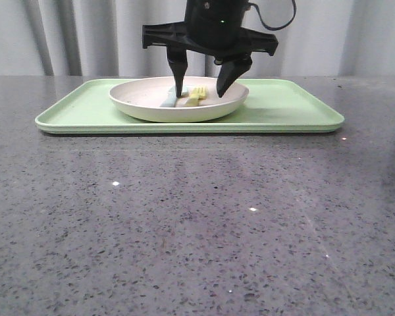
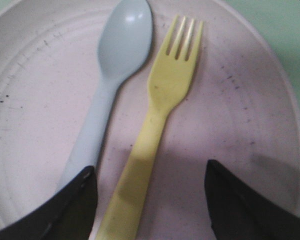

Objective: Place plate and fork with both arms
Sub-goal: 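Grasp the yellow fork with the right gripper and lift it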

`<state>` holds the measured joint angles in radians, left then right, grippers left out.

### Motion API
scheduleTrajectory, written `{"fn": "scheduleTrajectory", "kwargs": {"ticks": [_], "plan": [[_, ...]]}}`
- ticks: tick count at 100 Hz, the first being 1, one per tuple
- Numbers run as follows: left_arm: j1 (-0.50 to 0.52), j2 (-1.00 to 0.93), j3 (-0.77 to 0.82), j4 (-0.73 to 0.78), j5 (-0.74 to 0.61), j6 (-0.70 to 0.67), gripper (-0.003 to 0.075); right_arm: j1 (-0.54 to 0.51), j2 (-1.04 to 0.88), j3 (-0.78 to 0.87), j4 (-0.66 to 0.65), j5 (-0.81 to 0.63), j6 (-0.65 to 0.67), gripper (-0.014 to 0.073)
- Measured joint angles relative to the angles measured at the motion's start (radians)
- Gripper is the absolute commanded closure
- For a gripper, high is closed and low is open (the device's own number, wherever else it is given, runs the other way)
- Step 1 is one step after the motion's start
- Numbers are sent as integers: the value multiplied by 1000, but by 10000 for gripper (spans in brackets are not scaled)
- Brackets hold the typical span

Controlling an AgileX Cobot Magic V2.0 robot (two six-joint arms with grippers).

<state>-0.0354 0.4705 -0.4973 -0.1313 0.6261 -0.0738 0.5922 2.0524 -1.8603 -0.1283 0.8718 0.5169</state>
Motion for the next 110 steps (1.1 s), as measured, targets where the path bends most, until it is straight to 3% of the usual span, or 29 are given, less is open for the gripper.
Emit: {"fn": "scheduleTrajectory", "kwargs": {"ticks": [81, 94, 110], "plan": [[0, 0, 0, 0, 0, 0, 279, 5, 35, -2, -5, 1, 20, 130], [0, 0, 0, 0, 0, 0, 279, 5, 35, -3, -6, 12, 22, 230], [0, 0, 0, 0, 0, 0, 279, 5, 35, -6, -6, 22, 22, 424]]}}
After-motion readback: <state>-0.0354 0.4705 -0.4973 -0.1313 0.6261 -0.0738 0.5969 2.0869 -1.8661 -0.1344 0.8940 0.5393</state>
